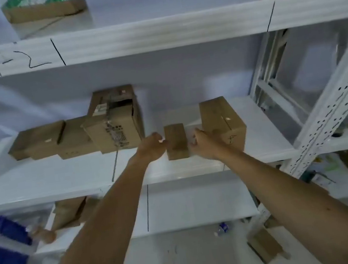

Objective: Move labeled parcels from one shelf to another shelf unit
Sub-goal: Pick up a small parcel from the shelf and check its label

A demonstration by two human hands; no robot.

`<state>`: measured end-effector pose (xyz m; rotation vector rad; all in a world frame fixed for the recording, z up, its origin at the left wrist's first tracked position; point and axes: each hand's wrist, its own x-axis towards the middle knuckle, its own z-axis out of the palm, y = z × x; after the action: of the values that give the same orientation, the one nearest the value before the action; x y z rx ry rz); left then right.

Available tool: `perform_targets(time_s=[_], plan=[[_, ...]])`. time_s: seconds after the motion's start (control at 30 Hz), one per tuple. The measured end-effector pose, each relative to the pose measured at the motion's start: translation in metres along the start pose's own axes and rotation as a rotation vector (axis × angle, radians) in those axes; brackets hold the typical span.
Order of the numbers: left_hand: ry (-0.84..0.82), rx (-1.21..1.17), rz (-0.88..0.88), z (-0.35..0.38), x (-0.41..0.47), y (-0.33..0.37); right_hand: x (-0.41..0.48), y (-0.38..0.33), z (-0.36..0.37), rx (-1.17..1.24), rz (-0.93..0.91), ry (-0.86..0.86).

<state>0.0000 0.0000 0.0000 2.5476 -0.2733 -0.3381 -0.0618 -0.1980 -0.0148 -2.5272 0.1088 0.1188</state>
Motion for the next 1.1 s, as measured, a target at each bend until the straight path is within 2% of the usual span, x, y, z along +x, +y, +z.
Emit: perform_targets(time_s=[0.27, 0.5, 0.63, 0.8, 0.93, 1.1], plan=[[-0.051, -0.082, -0.152, 0.036, 0.003, 0.004, 0.028, 0.015, 0.014, -0.083, 0.059, -0.070], [-0.085, -0.079, -0.189, 0.051, 0.019, -0.007, 0.055, 0.017, 0.029, 0.190, 0.203, -0.199], [-0.115, -0.124, -0.200, 0.052, 0.029, -0.016, 0.056, 0.012, 0.044, 0.356, 0.269, -0.178], [-0.140, -0.247, -0.234, 0.057, 0.036, -0.027, 0.055, 0.013, 0.058, 0.399, 0.329, -0.125], [-0.142, -0.239, -0.196, 0.062, 0.042, -0.032, 0.059, 0.009, 0.060, 0.419, 0.343, -0.077], [-0.039, -0.391, -0.226, 0.063, 0.040, -0.031, 0.056, 0.003, 0.063, 0.473, 0.398, -0.021]])
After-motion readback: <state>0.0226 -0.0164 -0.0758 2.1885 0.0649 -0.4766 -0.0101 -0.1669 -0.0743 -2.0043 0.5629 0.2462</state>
